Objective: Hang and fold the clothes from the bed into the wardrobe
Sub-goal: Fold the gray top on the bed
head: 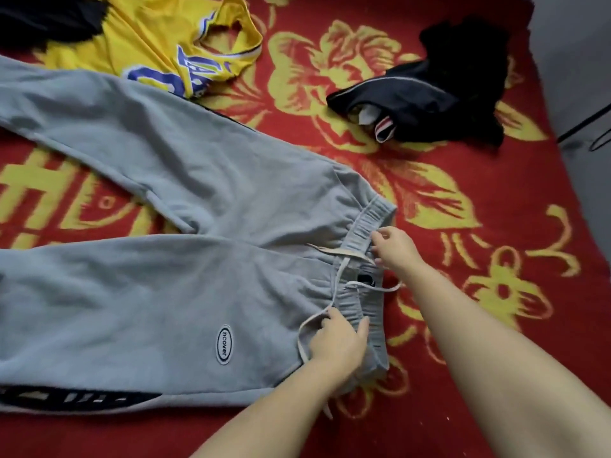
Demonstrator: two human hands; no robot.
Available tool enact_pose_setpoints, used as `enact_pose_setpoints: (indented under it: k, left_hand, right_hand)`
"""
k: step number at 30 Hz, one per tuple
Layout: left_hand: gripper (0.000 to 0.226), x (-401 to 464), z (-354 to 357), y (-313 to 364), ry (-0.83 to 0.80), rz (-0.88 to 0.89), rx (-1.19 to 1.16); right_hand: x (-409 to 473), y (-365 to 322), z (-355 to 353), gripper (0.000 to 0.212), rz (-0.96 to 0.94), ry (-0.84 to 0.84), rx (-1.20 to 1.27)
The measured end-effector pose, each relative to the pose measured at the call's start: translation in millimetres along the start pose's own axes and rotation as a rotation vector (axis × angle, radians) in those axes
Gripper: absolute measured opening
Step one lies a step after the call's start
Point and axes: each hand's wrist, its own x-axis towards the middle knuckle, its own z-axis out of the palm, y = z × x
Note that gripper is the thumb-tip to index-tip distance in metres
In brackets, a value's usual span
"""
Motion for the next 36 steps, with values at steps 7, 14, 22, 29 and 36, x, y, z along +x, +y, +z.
enact_pose_setpoints:
  k: [7, 14, 22, 29, 36]
  left_hand:
    - [0.045, 29, 0, 14, -0.025, 0.056, 0.204]
    - [0.046, -6, 22, 48, -0.042, 0.293, 0.086]
    - [0.045, 2, 1, -61, -0.295, 0.467, -0.088]
    - [0.027, -3, -139, -217, 0.173, 0.158, -0.028]
    - [0.053, 2, -266, -333, 0.609, -0.228, 0.064]
  right_hand:
    - [33, 15, 27, 0.021, 0.06, 0.047, 0.071]
    - [29, 28, -17, 0.012, -0.031, 0.292, 0.007]
    - [1, 50, 11, 0.063, 0.084, 0.205, -0.256]
    - [-78, -14, 74, 0.062, -0.559, -0.107, -0.767]
    - [-104, -110, 180, 0.041, -0.777, -0.264, -0.721]
